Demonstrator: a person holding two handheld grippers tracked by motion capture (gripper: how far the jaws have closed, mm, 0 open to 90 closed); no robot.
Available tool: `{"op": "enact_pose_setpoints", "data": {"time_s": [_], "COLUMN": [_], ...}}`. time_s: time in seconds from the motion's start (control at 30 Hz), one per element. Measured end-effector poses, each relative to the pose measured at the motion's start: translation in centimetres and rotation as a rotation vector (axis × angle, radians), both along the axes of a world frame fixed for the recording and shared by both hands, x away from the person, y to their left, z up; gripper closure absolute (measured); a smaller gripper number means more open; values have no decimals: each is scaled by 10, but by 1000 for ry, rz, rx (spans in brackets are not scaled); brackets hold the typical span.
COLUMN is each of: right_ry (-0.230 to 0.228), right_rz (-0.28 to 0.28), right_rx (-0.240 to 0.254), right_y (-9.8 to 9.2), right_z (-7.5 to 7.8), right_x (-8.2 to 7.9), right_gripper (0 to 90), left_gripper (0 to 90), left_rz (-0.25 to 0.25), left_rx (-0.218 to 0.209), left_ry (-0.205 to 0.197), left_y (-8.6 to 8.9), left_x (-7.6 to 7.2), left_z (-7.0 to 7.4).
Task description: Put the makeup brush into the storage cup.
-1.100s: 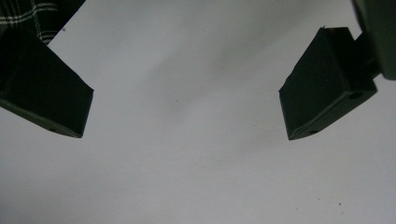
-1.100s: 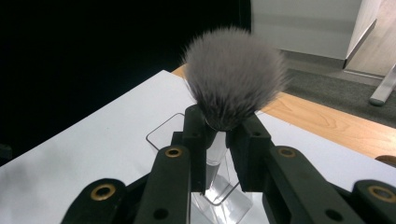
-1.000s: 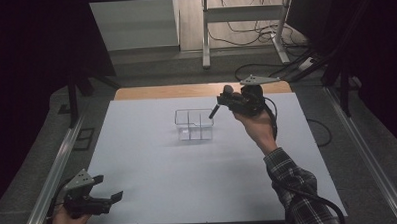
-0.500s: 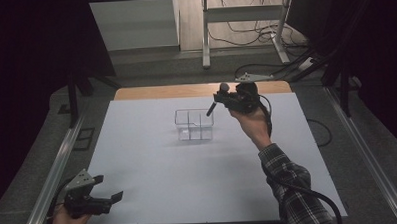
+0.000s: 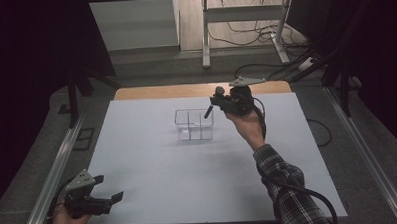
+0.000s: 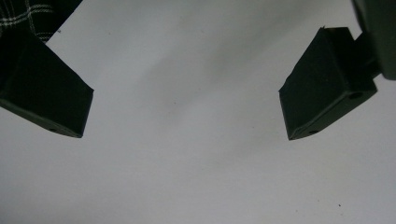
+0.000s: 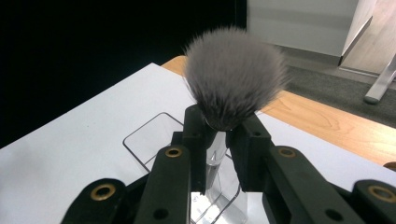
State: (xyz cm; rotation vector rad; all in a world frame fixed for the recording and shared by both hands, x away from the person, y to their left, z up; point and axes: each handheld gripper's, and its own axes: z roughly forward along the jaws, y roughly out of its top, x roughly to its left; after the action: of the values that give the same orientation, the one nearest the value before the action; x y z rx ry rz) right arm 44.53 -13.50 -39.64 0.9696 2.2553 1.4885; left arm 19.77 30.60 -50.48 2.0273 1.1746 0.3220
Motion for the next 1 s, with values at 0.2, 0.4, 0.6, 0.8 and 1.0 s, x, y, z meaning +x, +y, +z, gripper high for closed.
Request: {"op": "enact_pose_setpoints", "data": {"time_s": [0.2,0.4,0.6,0.8,1.0], "right_ry": [10,11,18,28,39], "right_rz": [-3,-2,-2,-1,-2], "right_rx": [-4,-5,-18,-26,-26], "right_y": [2,4,8,9,12], "right_z": [-9,-17,-25,-33,-42], "right_x": [2,3,4,4,5], "right_gripper": [768,768,768,767,767], "left_gripper": [29,29,29,30,29], "left_rz": [-3,-6,-9,-11,-15], "left_rx": [2,7,10,12,15], "left_ry": [0,2,3,6,5], "left_y": [0,-1,-1,-2,-2], "left_x": [0,0,0,0,0], "left_z": [0,0,-1,-1,-1]}}
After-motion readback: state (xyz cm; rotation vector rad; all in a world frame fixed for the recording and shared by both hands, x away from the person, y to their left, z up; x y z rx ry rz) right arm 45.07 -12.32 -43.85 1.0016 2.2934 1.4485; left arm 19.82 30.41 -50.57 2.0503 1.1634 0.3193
